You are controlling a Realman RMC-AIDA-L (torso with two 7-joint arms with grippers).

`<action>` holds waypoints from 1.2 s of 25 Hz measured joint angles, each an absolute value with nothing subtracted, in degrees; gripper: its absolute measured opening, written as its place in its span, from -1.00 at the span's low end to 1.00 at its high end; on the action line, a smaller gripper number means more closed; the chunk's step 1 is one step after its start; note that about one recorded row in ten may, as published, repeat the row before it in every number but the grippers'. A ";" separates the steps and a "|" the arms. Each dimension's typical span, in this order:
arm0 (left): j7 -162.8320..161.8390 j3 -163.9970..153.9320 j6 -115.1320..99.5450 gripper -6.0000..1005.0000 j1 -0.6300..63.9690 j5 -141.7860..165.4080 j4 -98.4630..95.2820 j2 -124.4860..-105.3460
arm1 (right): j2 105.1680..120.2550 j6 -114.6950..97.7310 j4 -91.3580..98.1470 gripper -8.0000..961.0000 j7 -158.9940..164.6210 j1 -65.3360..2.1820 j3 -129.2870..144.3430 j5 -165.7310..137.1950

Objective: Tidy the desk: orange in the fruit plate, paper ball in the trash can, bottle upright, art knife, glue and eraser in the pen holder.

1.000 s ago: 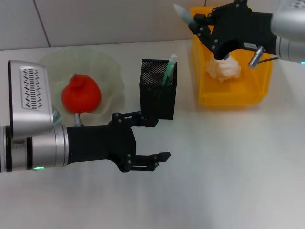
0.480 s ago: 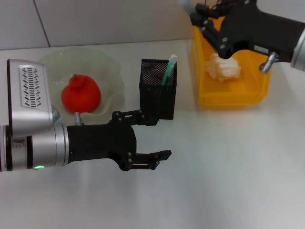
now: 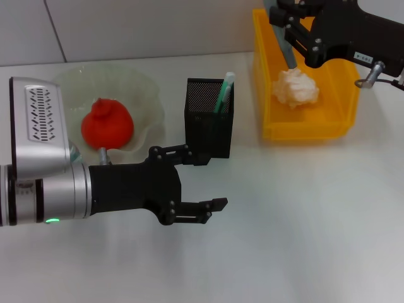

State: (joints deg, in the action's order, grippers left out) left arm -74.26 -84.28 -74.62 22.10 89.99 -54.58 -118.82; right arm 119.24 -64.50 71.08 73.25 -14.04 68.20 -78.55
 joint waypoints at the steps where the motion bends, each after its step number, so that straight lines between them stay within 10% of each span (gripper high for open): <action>1: -74.26 -84.28 -74.62 0.60 22.13 89.99 -54.58 -118.82 | 119.19 -65.15 69.12 -0.76 73.00 -15.31 67.31 -78.52; 30: -69.78 -85.81 -73.89 0.60 21.98 85.19 -51.57 -118.91 | 119.09 -65.57 47.87 -0.76 69.53 -31.47 63.84 -78.32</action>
